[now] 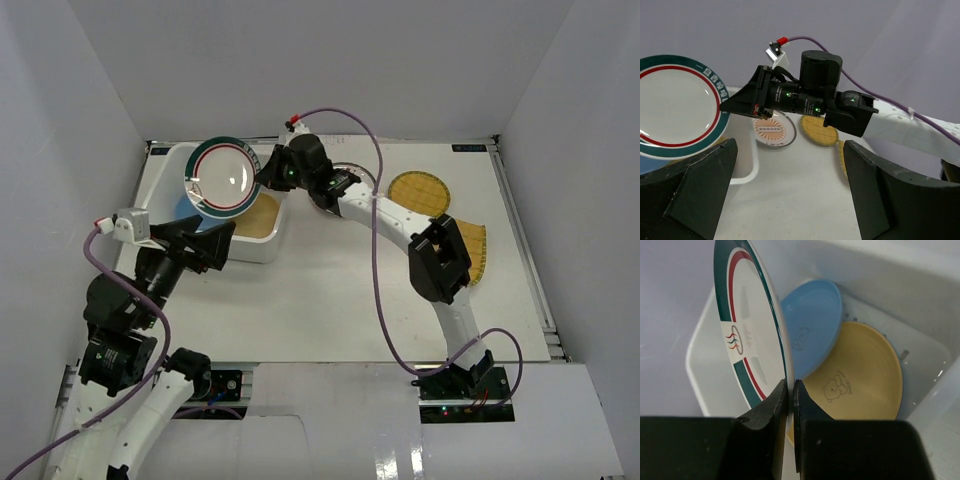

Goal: Place the plates into the plastic bin on the countertop

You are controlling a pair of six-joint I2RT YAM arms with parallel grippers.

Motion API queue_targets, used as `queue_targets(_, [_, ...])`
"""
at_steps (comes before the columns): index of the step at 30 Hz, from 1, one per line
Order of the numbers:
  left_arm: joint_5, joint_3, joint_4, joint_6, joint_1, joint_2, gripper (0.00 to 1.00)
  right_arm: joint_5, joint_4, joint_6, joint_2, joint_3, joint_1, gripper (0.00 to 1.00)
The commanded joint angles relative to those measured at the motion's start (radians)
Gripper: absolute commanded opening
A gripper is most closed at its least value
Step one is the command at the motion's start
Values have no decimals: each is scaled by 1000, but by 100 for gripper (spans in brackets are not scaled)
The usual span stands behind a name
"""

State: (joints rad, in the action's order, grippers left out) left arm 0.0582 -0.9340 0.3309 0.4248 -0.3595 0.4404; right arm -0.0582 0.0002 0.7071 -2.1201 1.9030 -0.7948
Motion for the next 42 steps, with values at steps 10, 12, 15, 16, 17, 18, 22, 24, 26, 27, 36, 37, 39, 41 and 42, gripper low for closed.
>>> queue_targets(10, [-242, 219, -110, -84, -19, -83, 98, 93, -75, 5, -130, 151, -55, 28])
queue_targets(12, [-262, 234, -121, -89, -24, -92, 98, 110, -71, -15, -118, 142, -66, 50])
queue_targets(15, [-265, 242, -122, -87, -25, -94, 98, 135, -84, -64, -95, 168, -72, 62])
queue_targets(16, [-265, 242, -122, -87, -24, -92, 98, 144, -95, -89, -83, 177, -70, 63])
queue_targets(17, [-265, 241, -122, -86, -24, -92, 98, 150, -107, -101, -71, 180, -70, 64])
queue_targets(18, [-265, 241, -122, -84, -24, -91, 98, 159, -106, -116, -54, 160, -69, 64])
queue_targets(22, [-265, 244, -122, -80, -24, -92, 98, 240, -74, -185, 135, -31, -47, 51])
queue_targets(24, [-262, 248, -121, -78, -25, -92, 98, 239, -13, -155, 246, -239, 17, 38])
queue_targets(26, [-256, 256, -125, -70, -25, -88, 98, 213, 75, -79, 310, -394, 102, 35])
queue_targets(27, [-250, 259, -125, -69, -24, -86, 98, 210, 127, -58, 359, -523, 130, 36])
queue_targets(36, [-230, 273, -128, -67, -24, -58, 98, 265, 322, 195, 359, -868, 335, 75])
queue_targets(37, [-230, 273, -127, -69, -24, -57, 98, 265, 327, 210, 341, -860, 339, 75])
queue_targets(39, [-230, 273, -128, -72, -24, -49, 98, 261, 334, 250, 289, -838, 356, 74])
queue_targets(41, [-232, 274, -130, -73, -24, -46, 98, 259, 351, 308, 256, -823, 364, 72])
queue_targets(42, [-232, 274, -131, -77, -25, -42, 98, 259, 356, 331, 223, -817, 365, 70])
